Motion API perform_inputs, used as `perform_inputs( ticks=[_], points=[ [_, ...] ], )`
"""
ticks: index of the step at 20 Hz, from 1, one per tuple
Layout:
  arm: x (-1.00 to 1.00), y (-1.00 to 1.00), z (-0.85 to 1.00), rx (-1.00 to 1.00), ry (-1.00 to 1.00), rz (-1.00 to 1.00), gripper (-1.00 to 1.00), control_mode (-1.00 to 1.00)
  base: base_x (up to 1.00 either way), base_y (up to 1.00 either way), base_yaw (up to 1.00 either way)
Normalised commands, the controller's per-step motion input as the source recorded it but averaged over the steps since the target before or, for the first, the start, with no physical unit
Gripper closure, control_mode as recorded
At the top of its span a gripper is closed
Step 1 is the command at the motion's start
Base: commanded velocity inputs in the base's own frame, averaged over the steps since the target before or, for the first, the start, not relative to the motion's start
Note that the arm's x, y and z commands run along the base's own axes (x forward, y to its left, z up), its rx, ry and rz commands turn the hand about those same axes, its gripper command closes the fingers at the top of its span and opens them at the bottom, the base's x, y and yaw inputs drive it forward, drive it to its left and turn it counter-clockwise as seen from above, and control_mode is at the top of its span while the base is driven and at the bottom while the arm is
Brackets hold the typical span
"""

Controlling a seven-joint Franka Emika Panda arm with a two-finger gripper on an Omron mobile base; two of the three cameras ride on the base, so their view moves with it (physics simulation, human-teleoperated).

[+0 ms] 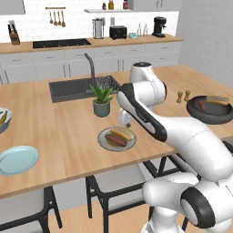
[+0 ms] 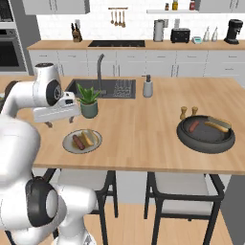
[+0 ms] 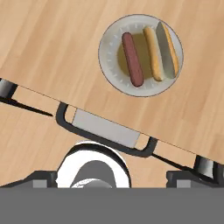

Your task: Place one bun and one sausage from the bowl on each plate.

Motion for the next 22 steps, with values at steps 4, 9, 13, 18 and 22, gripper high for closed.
perform_inputs(
  ticks=[4, 9, 13, 18, 22],
  points=[
    [-0.98, -0.31, 0.60, 0.01, -0.17, -0.15, -1.00, -1.00, 0.00, 0.00, 0.00],
    [-0.75, -0.19, 0.31, 0.00, -0.12, -0.10, -1.00, 1.00, -0.20, -0.06, -0.02],
    [0.00, 0.00, 0.00, 0.00, 0.00, 0.00, -1.00, 1.00, -0.99, -0.74, -0.14],
    [0.00, 0.00, 0.00, 0.00, 0.00, 0.00, -1.00, 1.00, -0.21, -1.00, -0.03],
    [0.00, 0.00, 0.00, 0.00, 0.00, 0.00, -1.00, 1.00, 0.27, -1.00, 0.00]
  ],
)
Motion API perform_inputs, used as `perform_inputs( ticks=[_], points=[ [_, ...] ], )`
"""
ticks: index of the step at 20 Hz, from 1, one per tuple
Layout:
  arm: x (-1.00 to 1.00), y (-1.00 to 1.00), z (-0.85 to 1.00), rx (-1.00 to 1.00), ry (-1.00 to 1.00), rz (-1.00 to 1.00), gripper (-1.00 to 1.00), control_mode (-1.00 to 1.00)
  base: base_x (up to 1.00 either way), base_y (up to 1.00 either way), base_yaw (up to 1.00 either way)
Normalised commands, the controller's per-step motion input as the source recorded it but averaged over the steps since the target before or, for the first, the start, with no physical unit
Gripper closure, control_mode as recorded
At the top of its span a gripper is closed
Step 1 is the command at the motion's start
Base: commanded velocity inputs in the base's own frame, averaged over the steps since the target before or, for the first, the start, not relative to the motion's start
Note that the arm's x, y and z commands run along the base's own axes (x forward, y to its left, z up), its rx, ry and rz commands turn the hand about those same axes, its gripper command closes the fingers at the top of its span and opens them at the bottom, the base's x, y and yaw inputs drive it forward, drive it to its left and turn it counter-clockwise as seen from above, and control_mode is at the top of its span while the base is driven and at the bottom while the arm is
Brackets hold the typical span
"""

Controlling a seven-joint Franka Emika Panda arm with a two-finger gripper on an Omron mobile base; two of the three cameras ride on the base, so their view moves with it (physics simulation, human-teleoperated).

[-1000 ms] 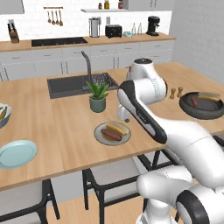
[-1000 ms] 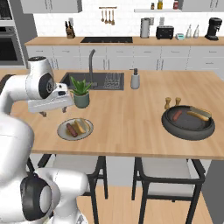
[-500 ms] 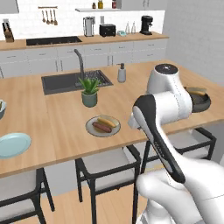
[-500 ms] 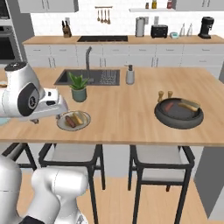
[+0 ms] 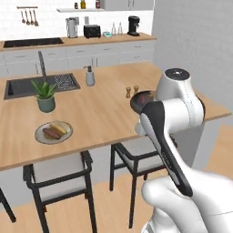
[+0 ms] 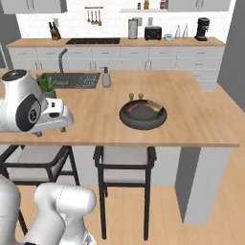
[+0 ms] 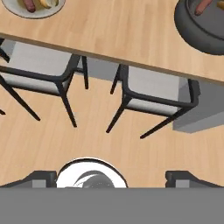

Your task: Place one bun and one sausage from the bowl on each plate.

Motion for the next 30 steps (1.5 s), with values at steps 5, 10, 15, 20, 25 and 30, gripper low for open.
perform_inputs(
  ticks=[5, 10, 15, 20, 25, 30],
  points=[
    [0.00, 0.00, 0.00, 0.00, 0.00, 0.00, -1.00, 1.00, 0.46, -1.00, 0.00],
    [0.00, 0.00, 0.00, 0.00, 0.00, 0.00, -1.00, 1.00, 0.59, -1.00, 0.00],
    [0.00, 0.00, 0.00, 0.00, 0.00, 0.00, -1.00, 1.00, 0.98, -0.26, 0.02],
    [0.40, 0.06, 0.15, 0.02, 0.00, 0.04, -1.00, -1.00, 0.60, 0.07, 0.04],
    [1.00, 0.17, 0.07, 0.02, 0.00, 0.13, -1.00, -1.00, 0.00, 0.00, 0.00],
    [1.00, 0.50, -0.38, -0.04, 0.11, 0.13, -1.00, -1.00, 0.00, 0.00, 0.00]
  ],
)
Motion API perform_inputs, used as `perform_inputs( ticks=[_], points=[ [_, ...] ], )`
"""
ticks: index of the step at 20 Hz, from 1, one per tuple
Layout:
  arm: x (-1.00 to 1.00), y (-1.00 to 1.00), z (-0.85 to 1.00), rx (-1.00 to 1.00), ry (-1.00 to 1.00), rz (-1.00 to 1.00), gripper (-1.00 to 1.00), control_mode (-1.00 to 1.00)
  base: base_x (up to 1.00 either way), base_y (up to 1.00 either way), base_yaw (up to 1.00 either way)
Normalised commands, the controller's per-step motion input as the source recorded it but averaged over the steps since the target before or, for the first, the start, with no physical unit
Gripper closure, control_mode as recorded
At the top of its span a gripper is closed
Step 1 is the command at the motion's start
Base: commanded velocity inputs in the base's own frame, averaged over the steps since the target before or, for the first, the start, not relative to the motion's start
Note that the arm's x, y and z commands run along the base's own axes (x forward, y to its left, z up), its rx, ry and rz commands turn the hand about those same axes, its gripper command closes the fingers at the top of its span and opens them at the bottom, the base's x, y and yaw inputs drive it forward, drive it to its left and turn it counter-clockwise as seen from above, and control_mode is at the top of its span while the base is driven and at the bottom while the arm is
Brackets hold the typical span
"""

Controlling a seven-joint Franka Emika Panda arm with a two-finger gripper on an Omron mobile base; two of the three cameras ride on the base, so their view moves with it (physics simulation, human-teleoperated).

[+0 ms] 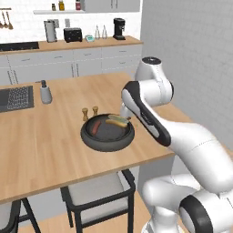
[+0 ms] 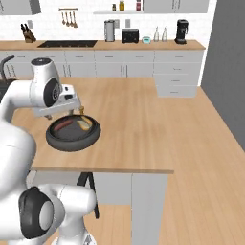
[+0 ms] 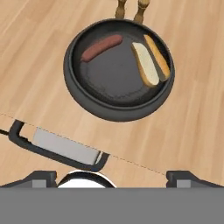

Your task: Place one bun and one sausage from the bowl on each plate.

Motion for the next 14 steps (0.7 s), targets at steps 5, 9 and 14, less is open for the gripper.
perform_inputs(
  ticks=[5, 9, 14],
  points=[
    [1.00, 0.12, -0.56, -0.17, 0.15, 0.04, -1.00, -1.00, 0.00, 0.00, 0.00],
    [0.93, 0.00, -0.51, -0.22, 0.06, 0.00, -1.00, -1.00, 0.00, 0.00, 0.00],
    [0.56, 0.00, -0.57, -0.10, 0.00, 0.01, -1.00, -1.00, 0.00, 0.00, 0.00]
  ],
)
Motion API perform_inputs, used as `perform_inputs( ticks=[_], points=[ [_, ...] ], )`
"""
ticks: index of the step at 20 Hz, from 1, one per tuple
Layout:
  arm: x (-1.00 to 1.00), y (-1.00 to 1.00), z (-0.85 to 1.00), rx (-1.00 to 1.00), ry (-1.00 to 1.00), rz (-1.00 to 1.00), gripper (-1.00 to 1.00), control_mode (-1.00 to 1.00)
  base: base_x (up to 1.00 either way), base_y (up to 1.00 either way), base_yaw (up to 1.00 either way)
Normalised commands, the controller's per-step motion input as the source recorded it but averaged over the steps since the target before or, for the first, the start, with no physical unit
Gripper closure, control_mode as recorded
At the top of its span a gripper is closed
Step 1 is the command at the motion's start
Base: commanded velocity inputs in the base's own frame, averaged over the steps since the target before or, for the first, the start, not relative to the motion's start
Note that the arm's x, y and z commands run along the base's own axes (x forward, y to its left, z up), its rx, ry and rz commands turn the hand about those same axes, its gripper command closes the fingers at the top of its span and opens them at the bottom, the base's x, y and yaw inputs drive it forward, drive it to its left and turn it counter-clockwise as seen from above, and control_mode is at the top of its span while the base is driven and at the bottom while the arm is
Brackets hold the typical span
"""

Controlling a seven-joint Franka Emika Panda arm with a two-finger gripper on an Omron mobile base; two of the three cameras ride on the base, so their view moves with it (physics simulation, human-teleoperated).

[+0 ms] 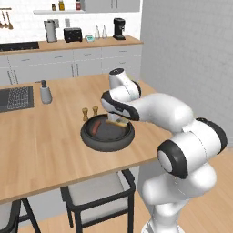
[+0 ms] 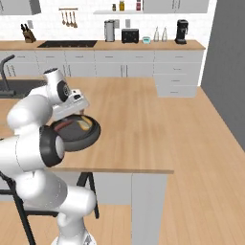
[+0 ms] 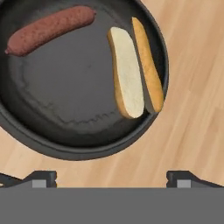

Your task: Place one bun and one sausage from the bowl on each plate.

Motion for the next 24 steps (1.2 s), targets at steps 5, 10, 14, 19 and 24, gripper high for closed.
perform_inputs(
  ticks=[5, 10, 14, 19, 24],
  points=[
    [0.41, 0.00, -0.56, 0.00, -0.01, 0.03, -1.00, -1.00, 0.00, 0.00, 0.00],
    [0.40, 0.00, -0.43, 0.00, -0.07, 0.05, -1.00, -1.00, 0.00, 0.00, 0.00],
    [0.50, 0.00, -0.35, 0.00, -0.08, 0.03, -1.00, -1.00, 0.00, 0.00, 0.00],
    [0.38, 0.00, -0.33, 0.00, -0.06, 0.01, -1.00, -1.00, 0.00, 0.00, 0.00],
    [0.08, 0.00, -0.33, -0.03, -0.08, 0.00, -1.00, -1.00, 0.00, 0.00, 0.00]
  ],
)
